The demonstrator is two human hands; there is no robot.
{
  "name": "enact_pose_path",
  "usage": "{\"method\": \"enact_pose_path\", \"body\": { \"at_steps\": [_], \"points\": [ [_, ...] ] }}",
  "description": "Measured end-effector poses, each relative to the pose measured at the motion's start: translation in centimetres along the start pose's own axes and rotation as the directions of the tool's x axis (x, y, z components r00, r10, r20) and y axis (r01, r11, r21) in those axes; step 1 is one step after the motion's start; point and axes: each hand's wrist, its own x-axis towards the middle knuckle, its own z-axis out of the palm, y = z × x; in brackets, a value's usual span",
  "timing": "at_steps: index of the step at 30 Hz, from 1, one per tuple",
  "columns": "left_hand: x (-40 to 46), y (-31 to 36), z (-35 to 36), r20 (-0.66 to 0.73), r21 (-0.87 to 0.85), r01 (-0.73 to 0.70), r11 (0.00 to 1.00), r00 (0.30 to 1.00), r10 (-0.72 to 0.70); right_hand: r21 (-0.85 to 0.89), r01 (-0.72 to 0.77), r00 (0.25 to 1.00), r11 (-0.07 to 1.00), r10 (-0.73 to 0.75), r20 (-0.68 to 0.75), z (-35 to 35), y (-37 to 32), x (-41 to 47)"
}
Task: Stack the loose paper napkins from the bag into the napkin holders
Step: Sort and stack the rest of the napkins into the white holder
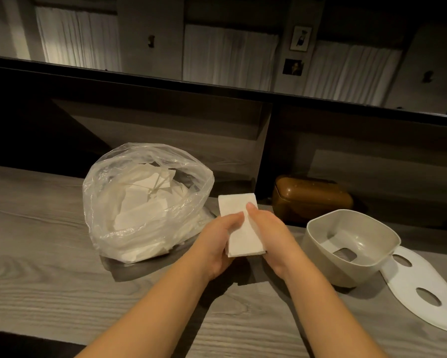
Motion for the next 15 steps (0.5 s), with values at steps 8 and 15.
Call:
{"method": "enact_pose_path", "body": {
  "at_steps": [8, 15],
  "points": [
    [1.5, 0.6, 6.4, -0.109, 0.398, -0.172, 0.901, 0.966, 0.233, -0.210, 0.149, 0.984, 0.966, -0.165, -0.063, -4.2, -3.5, -1.4],
    [0.4, -2.6, 10.5, 0.175, 0.690, -0.424, 0.587, 0.884, 0.433, -0.174, 0.055, 0.978, 0.983, -0.088, -0.188, -13.7, -5.7, -2.5]
  ]
}}
